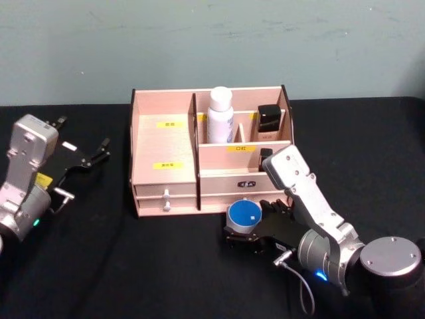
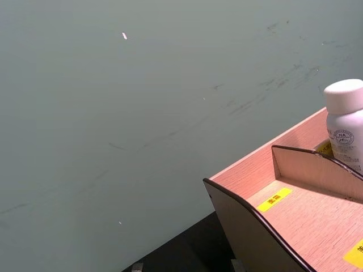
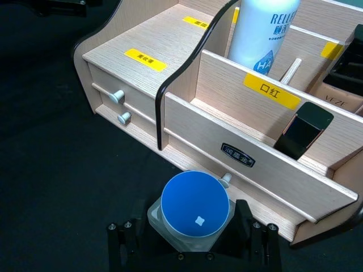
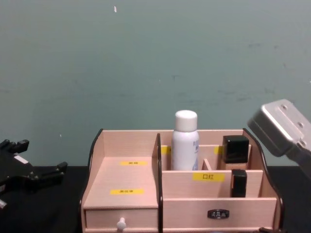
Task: Pick up the facial cleanser and watermelon frost from the table and place them into the tiered storage box.
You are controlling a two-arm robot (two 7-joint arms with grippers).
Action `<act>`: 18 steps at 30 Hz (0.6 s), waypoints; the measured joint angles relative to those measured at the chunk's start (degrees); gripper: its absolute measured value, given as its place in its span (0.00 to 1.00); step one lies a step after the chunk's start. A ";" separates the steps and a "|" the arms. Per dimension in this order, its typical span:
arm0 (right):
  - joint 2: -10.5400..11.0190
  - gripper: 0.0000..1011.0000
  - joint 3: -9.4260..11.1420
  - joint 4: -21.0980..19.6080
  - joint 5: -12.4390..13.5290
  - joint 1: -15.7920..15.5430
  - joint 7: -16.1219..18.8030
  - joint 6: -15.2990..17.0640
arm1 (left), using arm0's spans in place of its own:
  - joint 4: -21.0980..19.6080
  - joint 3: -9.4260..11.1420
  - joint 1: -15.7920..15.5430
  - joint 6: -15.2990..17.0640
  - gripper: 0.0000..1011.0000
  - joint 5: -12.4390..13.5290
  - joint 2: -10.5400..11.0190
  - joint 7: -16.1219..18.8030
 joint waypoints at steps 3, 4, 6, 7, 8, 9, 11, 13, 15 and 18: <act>0.02 0.99 0.00 -0.03 0.01 -0.01 -0.01 0.00 | 0.00 0.00 0.00 0.00 0.99 0.00 0.00 0.00; 0.02 0.98 0.00 -0.05 0.02 -0.02 -0.01 -0.01 | 0.00 0.00 0.00 0.00 0.99 0.00 0.00 0.00; 0.03 0.96 0.00 -0.07 0.04 -0.03 -0.02 -0.01 | 0.00 0.00 0.00 0.00 0.99 0.00 0.00 0.00; 0.04 0.92 0.00 -0.07 0.06 -0.03 -0.02 -0.01 | 0.00 0.00 0.00 0.00 0.99 0.00 0.00 0.00; 0.04 0.91 0.00 -0.08 0.07 -0.04 -0.02 -0.01 | 0.00 0.00 0.00 0.00 0.99 0.00 0.00 0.00; 0.04 0.89 0.00 -0.08 0.08 -0.04 -0.03 -0.01 | 0.00 0.00 0.00 0.00 0.99 0.01 0.00 0.00; 0.06 0.85 0.00 -0.09 0.11 -0.05 -0.06 -0.01 | 0.00 0.00 0.00 0.00 0.99 0.00 0.00 0.00; 0.06 0.80 0.00 -0.11 0.13 -0.06 -0.06 -0.01 | 0.00 0.00 0.00 0.00 0.99 0.00 0.00 0.00; 0.08 0.73 0.00 -0.12 0.17 -0.07 -0.06 -0.01 | 0.00 0.00 0.00 0.00 0.99 0.00 0.00 0.00; 0.09 0.70 0.00 -0.14 0.20 -0.08 -0.07 -0.01 | 0.00 0.00 0.00 0.00 0.99 0.00 0.00 0.00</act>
